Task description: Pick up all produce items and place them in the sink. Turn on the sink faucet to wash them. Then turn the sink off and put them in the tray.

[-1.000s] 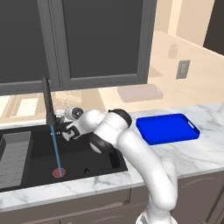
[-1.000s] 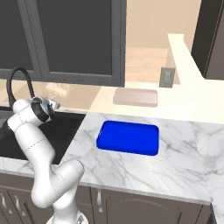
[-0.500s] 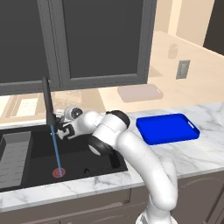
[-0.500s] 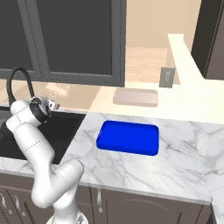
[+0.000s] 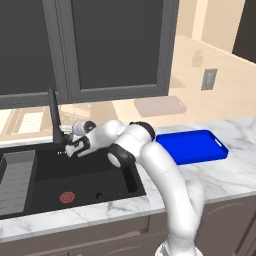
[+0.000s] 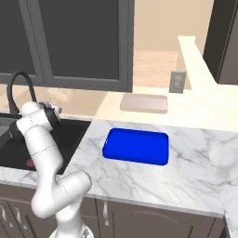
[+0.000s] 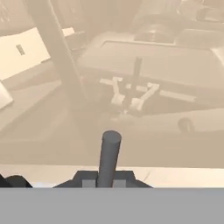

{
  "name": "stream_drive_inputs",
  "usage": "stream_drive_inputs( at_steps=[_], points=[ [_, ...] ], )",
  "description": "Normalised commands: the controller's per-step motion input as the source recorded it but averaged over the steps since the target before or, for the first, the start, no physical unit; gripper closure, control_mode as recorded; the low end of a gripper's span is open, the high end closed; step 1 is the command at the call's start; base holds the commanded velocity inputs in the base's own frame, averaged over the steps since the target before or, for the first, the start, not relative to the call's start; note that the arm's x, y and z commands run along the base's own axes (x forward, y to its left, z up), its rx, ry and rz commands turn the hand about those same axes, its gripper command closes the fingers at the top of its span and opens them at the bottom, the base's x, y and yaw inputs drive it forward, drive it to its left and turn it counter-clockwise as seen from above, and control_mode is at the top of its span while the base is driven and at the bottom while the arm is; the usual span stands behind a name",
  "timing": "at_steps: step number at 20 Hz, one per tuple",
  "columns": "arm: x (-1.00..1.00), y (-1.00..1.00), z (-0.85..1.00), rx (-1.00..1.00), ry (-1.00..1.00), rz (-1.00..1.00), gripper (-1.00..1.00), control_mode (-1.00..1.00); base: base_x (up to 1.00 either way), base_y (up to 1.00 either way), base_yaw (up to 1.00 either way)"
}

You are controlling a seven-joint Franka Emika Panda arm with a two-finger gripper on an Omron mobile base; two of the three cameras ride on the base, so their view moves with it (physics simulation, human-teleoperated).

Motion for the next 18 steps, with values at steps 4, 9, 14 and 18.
stream_drive_inputs(
  at_steps=[4,9,14,18],
  points=[
    [0.00,0.06,0.00,0.00,-0.06,0.31,1.00,-1.00,0.00,0.00,0.00],
    [0.00,0.14,0.00,0.00,-0.04,0.24,1.00,-1.00,0.00,0.00,0.00],
    [0.00,-0.03,0.00,0.00,-0.02,0.16,1.00,-1.00,0.00,0.00,0.00],
    [0.00,-0.09,0.04,0.00,-0.04,0.12,-1.00,-1.00,0.00,0.00,0.00]
  ],
)
